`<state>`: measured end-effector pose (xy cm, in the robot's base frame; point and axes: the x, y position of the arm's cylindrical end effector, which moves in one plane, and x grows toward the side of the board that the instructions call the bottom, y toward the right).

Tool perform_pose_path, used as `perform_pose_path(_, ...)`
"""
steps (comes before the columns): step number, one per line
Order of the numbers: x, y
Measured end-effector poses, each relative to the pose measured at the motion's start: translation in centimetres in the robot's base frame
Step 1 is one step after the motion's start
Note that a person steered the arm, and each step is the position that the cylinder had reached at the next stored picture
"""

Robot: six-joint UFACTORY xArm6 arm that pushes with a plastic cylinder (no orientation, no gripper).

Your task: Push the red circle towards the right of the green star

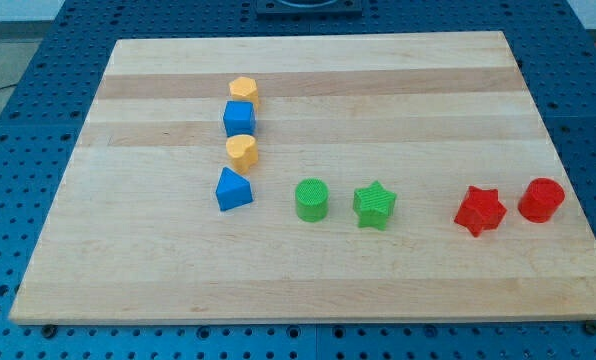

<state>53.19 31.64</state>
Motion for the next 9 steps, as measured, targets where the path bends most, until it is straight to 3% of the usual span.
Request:
perform_pose_path(3, -8.4, -13.8)
perform_pose_path(4, -8.6, -17.1)
perform_pose_path(8, -7.2, -16.8)
perform_pose_path(9, -4.3, -16.8)
